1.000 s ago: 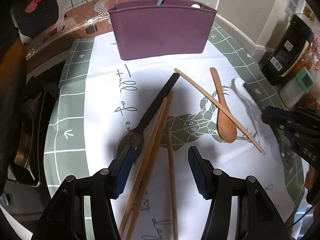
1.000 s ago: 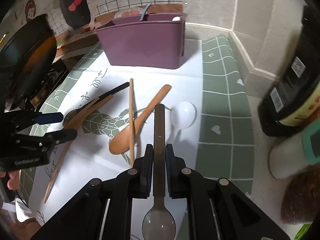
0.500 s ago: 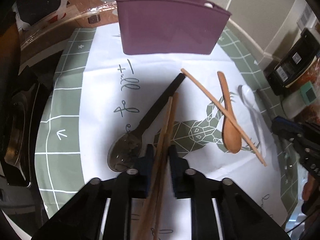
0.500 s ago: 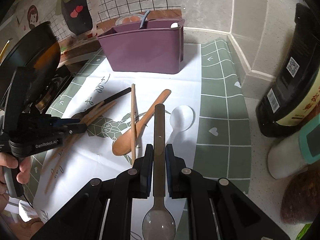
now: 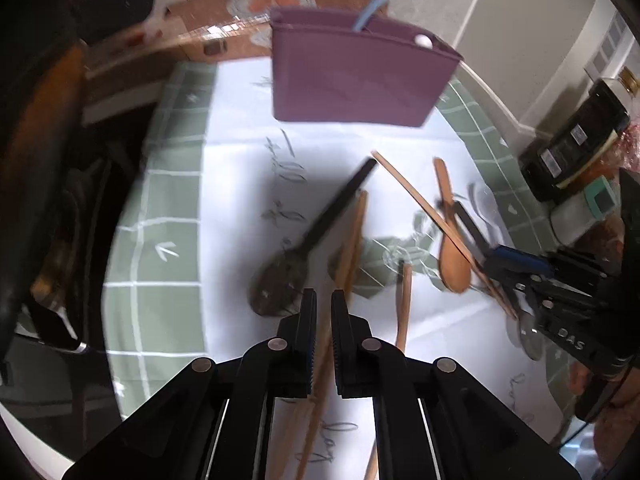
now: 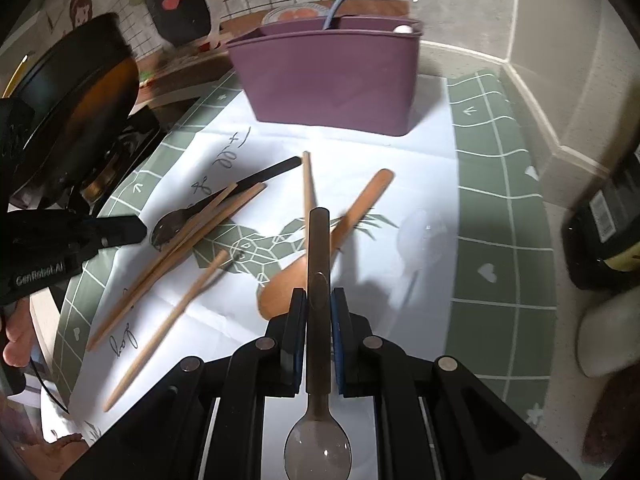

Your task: Organize utensils

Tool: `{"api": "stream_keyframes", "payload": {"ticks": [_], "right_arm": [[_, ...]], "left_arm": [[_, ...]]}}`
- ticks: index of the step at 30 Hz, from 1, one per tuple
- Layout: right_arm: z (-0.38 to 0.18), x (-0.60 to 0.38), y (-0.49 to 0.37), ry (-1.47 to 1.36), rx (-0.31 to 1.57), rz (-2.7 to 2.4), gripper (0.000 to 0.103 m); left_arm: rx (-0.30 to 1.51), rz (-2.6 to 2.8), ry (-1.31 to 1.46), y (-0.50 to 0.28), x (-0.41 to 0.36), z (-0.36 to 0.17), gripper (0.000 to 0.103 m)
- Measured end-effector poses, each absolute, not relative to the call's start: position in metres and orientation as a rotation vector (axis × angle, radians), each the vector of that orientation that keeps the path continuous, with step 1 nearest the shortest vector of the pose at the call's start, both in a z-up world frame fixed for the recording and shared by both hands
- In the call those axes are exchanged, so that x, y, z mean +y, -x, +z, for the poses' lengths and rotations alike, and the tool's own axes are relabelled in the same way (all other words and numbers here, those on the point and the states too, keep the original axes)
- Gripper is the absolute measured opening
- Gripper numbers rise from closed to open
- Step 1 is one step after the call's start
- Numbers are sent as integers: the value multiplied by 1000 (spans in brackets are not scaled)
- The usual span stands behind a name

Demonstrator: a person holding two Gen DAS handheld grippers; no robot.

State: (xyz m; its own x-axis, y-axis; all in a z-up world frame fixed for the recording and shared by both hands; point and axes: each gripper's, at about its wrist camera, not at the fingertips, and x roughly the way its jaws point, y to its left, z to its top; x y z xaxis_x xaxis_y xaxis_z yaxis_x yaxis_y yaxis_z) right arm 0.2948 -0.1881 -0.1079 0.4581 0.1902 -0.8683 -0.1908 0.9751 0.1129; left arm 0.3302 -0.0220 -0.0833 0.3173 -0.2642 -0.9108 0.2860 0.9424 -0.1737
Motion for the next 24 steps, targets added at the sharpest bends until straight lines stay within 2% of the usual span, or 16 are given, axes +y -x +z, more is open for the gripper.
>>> {"api": "stream_keyframes", "payload": {"ticks": [3, 7, 9, 11, 12, 16, 18, 20, 24], "right_arm": [[-110, -190, -293, 7, 1075, 230, 10], [-111, -199, -288, 7, 1079, 208, 10], [-110, -206, -285, -4, 1080, 194, 10], [-110, -212, -283, -11, 1079, 184, 10], [-111, -215, -282, -16, 1079, 178, 10], [-112, -223, -278, -30, 1082, 162, 10], [-114, -226, -277, -36, 1084, 156, 10], [-114, -229, -276, -40, 1084, 154, 10], [-113, -230, -277, -40, 1084, 150, 10]], "left_arm": [[1206, -372, -57, -329, -32, -90, 11], [1229, -380, -96, -335, -45, -101, 20], [1238, -379, -111, -339, -49, -106, 29], [1247, -385, -120, -343, -52, -110, 52], [1244, -386, -123, -344, -53, -110, 53], [1227, -376, -147, -348, -57, -110, 52], [1235, -360, -135, -353, -56, -112, 48], [1248, -346, -122, -357, -55, -114, 31], [1247, -334, -86, -360, -49, -112, 17]]}}
